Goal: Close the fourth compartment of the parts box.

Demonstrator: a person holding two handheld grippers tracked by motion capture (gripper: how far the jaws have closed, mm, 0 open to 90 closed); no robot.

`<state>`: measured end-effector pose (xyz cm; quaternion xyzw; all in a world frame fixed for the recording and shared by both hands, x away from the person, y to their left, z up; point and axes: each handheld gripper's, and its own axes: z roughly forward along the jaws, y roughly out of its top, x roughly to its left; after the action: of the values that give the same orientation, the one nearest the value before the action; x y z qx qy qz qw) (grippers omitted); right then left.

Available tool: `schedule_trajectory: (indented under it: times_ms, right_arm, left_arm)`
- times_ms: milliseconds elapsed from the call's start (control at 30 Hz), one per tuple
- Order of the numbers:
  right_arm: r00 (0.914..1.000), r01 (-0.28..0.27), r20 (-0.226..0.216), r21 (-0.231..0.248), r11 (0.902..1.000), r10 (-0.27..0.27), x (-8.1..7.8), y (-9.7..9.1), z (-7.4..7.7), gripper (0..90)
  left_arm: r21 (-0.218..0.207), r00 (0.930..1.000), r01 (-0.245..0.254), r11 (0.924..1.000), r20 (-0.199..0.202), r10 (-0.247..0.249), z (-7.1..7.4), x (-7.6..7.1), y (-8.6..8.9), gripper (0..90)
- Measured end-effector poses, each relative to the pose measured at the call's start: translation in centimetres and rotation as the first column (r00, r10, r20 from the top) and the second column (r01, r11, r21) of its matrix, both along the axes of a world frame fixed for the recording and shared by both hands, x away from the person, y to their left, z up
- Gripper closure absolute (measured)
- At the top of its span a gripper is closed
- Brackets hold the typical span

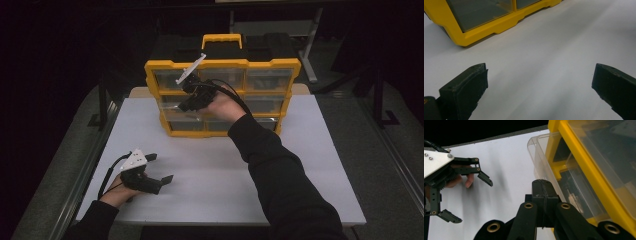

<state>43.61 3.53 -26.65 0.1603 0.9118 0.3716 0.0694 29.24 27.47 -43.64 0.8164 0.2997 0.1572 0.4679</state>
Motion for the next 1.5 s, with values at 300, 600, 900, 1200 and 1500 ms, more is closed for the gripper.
schedule_trajectory:
  times_ms: [300,600,900,1200,1500]
  right_arm:
    - [0.9994,0.032,0.012,0.005,0.9995,-0.032,0.6,0.0,-0.1,89.0]
    - [0.9963,0.078,0.035,-0.001,0.997,-0.078,1.2,-0.2,-0.3,89.0]
    - [0.9933,0.099,0.061,-0.005,0.9951,-0.098,1.2,-0.1,-0.4,89.1]
    - [0.9938,0.097,0.053,0.008,0.9952,-0.097,1.2,-0.3,-0.6,89.0]
    - [0.9968,0.08,0.001,0.047,0.9957,-0.08,0.3,-1.4,-0.9,84.7]
  left_arm:
    - [0.0,1.0,0.001,1.0,0.0,-0.001,0.0,0.0,0.0,0.0]
    - [0.001,1.0,0.002,1.0,0.0,-0.002,0.0,0.0,0.0,0.0]
    - [0.001,1.0,0.001,1.0,0.001,-0.001,0.0,0.0,0.0,0.0]
    - [0.002,1.0,0.003,1.0,-0.001,-0.003,-0.1,0.0,0.0,0.0]
    - [0.007,0.9999,0.012,0.9999,-0.009,-0.012,-0.1,0.0,0.0,0.0]
